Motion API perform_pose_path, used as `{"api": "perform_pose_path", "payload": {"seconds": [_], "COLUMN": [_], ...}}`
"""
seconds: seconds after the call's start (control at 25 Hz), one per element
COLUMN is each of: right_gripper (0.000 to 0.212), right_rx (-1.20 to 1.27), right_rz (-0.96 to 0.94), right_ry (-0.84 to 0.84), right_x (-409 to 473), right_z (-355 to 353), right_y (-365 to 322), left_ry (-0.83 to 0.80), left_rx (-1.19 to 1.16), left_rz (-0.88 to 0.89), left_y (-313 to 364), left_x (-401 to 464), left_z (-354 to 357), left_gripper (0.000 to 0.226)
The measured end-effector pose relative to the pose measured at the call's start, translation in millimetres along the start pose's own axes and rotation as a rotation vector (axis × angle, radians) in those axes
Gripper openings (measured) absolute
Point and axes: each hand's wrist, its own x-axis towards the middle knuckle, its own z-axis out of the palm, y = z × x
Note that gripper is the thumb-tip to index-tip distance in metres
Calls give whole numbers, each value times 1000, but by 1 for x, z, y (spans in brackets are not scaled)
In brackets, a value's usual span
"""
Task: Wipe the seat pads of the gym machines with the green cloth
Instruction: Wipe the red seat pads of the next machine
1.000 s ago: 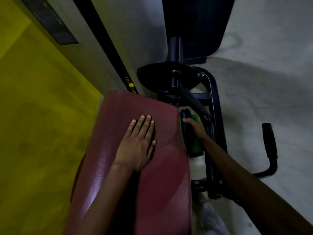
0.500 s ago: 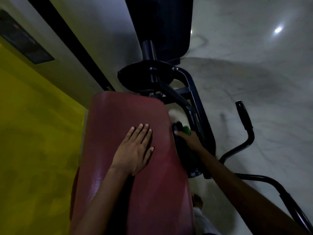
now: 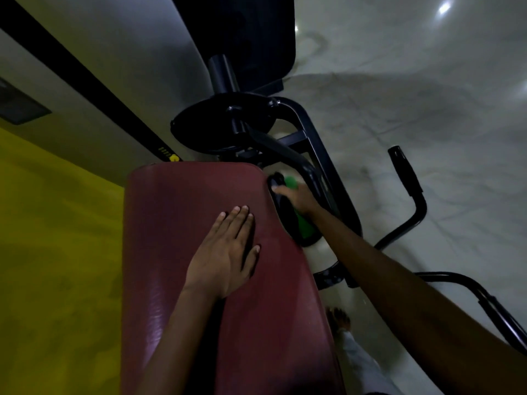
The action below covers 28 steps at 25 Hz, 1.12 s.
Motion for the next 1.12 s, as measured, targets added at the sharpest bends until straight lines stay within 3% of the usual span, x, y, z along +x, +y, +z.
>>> {"api": "perform_pose_path", "payload": {"seconds": [0.08,0.2,0.36,0.48,0.6,0.8,0.92,1.04,1.12], "right_gripper": [25,13,39,14,10,40,34,36,33], "right_rx": [-34,19,13,-13,9,10,-46,-65,-63], "right_rz": [103,78,80,95,182,112,106,129,119], "right_ry": [-3,-35,23,61,146,225,260,339,303], "right_x": [-34,-47,-29,-84,-146,-140,-166,-205,-204], "right_z": [-10,-13,0,-15,-17,-12,-10,-11,-14], "right_y": [27,33,6,48,95,74,87,124,123], "left_ry": [15,23,11,-6,-36,-121,-132,-139,-152], "left_rx": [-11,-23,-37,-47,-46,-135,-118,-107,-109], "left_rz": [0,15,61,78,157,380,471,472,466], "left_y": [0,-3,0,-3,-5,-2,3,8,12], "left_x": [0,2,2,0,-2,-17,-34,-42,-42], "left_z": [0,1,0,-2,-3,-9,-8,-6,-5], "left_gripper": [61,65,77,84,71,61,58,57,56]}}
